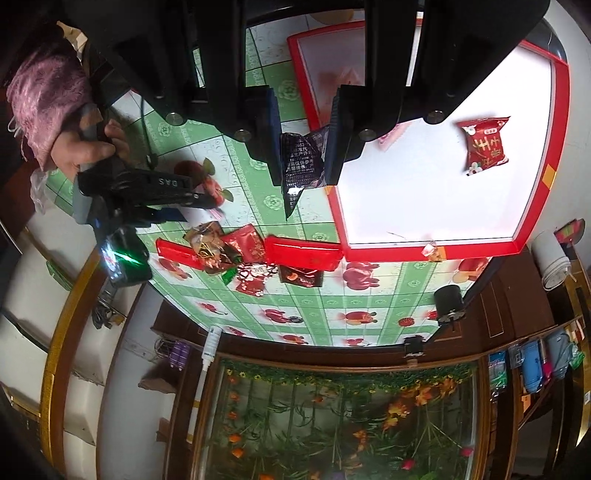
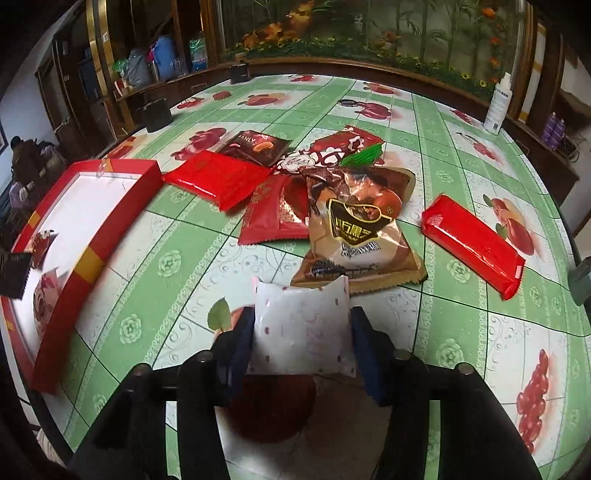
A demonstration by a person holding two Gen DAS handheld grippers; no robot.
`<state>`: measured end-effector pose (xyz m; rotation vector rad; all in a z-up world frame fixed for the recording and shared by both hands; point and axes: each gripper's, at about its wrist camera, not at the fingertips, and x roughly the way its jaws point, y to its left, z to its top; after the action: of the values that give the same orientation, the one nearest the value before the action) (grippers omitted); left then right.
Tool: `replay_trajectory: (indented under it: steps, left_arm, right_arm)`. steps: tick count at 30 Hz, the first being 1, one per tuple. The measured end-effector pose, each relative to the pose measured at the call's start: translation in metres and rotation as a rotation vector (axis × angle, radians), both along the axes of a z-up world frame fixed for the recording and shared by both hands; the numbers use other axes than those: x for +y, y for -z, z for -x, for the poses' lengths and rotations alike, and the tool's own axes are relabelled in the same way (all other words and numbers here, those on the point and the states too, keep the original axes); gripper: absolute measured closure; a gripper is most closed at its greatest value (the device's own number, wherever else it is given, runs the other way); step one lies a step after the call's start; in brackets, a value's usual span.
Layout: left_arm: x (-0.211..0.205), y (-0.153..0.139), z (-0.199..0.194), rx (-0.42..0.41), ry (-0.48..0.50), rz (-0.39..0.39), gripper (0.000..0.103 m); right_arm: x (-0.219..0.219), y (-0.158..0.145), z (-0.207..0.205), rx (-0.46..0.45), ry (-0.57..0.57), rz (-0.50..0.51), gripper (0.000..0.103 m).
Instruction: Organize snacks
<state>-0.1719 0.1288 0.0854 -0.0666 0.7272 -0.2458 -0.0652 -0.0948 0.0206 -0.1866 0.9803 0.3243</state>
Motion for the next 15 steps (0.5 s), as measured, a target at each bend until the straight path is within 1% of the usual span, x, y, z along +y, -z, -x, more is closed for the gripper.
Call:
replay_trajectory:
  steps: [2, 7, 10, 15]
  left_arm:
    - [0.005, 0.000, 0.001, -0.005, -0.011, 0.003, 0.084]
    - [0.029, 0.003, 0.002, 0.004, -0.074, 0.014, 0.084]
    - [0.047, 0.009, 0.001, 0.021, -0.122, 0.012, 0.084]
    - [0.075, 0.023, 0.000, 0.062, -0.218, -0.001, 0.084]
  right_arm:
    - [0.003, -0.002, 0.005, 0.005, -0.013, -0.007, 0.060]
    - [0.023, -0.024, 0.016, -0.016, -0.086, -0.112, 0.061]
    - [0.054, -0.043, 0.025, -0.032, -0.179, -0.185, 0.061]
    - [0.113, -0.057, 0.040, -0.028, -0.314, -0.264, 0.060]
